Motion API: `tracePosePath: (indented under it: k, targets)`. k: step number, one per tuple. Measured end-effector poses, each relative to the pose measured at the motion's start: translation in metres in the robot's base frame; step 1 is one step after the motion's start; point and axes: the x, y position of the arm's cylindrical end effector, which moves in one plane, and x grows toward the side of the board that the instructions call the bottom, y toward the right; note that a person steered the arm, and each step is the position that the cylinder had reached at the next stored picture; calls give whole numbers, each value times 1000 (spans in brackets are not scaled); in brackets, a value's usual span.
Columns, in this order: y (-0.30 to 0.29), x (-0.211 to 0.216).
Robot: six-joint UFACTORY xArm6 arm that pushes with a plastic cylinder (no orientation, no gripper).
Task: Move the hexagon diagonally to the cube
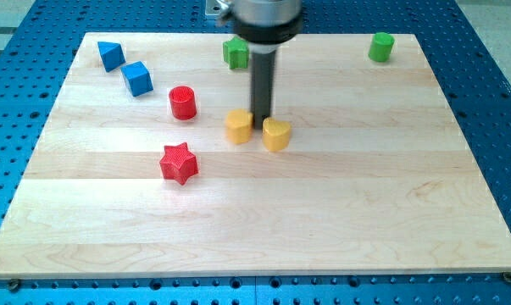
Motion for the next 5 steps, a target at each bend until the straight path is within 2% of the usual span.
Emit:
tracePosePath:
  k: [1,2,3,4,5]
  targets:
    - [-38,20]
    - [-100,21]
    - [-37,24]
    - [-84,61]
    - [-131,51]
